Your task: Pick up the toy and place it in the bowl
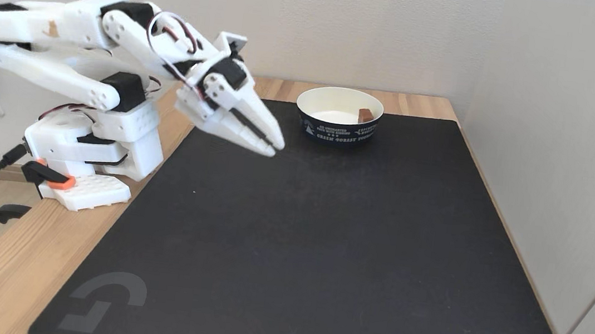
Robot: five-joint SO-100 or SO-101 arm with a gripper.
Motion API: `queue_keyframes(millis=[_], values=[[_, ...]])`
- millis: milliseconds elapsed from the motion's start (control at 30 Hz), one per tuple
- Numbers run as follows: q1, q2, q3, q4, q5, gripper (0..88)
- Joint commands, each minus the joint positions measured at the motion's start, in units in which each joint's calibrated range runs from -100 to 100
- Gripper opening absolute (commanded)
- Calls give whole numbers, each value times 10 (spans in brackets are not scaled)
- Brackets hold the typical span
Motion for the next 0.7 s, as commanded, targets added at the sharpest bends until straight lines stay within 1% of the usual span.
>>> queue_keyframes(millis=[0, 200, 333, 667], values=[[21, -126, 83, 34, 20, 23], [19, -261, 168, 78, 15, 23], [14, -266, 193, 97, 15, 23], [15, -265, 193, 93, 15, 25]])
